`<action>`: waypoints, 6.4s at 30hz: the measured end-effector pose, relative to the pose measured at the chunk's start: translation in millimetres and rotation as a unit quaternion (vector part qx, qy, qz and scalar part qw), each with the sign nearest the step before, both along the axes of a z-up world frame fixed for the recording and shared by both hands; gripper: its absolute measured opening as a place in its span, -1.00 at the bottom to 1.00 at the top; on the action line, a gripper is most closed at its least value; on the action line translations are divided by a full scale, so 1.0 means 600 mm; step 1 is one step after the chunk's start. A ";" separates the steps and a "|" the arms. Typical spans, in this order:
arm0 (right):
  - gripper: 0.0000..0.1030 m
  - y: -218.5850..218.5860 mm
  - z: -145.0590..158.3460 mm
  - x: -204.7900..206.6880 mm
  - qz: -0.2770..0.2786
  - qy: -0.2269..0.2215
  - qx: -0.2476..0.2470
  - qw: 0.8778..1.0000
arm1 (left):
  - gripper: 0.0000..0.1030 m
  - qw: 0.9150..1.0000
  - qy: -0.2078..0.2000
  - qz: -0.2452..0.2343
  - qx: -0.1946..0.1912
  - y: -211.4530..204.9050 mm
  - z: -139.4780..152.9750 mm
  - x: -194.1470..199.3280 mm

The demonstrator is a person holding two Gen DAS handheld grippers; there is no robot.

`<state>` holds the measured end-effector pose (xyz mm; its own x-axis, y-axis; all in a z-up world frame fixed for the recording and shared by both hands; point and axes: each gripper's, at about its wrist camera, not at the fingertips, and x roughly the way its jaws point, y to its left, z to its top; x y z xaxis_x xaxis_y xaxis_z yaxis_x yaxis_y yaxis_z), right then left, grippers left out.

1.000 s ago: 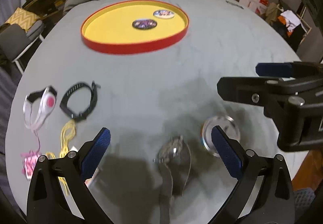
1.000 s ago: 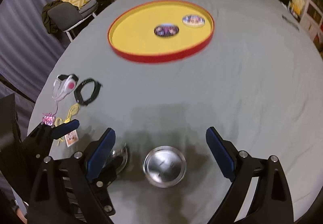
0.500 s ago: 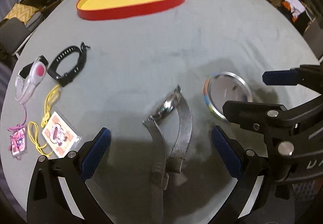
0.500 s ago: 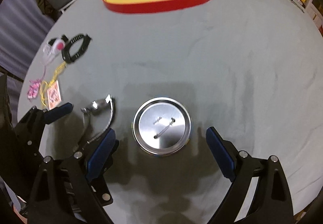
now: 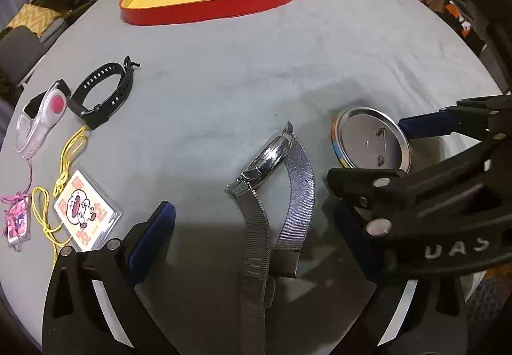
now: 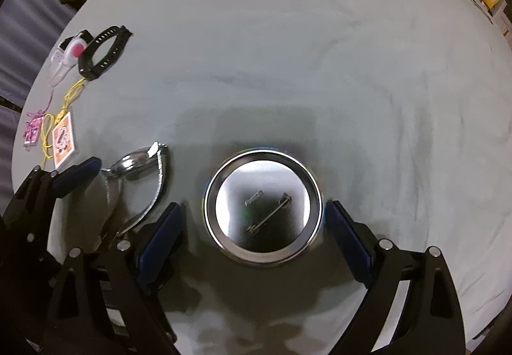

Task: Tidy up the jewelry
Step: 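Grasp the silver mesh watch with the left tool while the right tool grasps the silver badge back, then carry the watch and badge back into the tray and release both, then grasp the white-pink wristband with the left tool while the right tool grasps the black band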

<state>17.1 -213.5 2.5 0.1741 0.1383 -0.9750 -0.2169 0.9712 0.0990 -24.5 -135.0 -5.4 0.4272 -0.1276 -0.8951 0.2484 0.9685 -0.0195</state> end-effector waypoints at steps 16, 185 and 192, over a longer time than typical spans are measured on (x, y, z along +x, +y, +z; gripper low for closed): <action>0.37 0.020 0.016 0.026 -0.004 -0.017 -0.005 1.000 | -0.55 0.999 -0.029 0.039 -0.020 0.042 0.020 0.003; -0.75 0.258 0.059 0.172 0.047 -0.080 0.076 0.993 | 0.12 0.993 -0.050 0.097 0.046 0.359 0.024 0.150; -0.75 0.250 0.064 0.175 0.042 -0.084 0.086 0.992 | 0.05 0.993 -0.055 0.099 0.038 0.359 0.031 0.147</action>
<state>121.9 -63.6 41.1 0.3123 0.3206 -0.8943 -0.3233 0.9210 0.2172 63.6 80.5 13.3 0.5323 0.0337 -0.8459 0.0505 0.9962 0.0714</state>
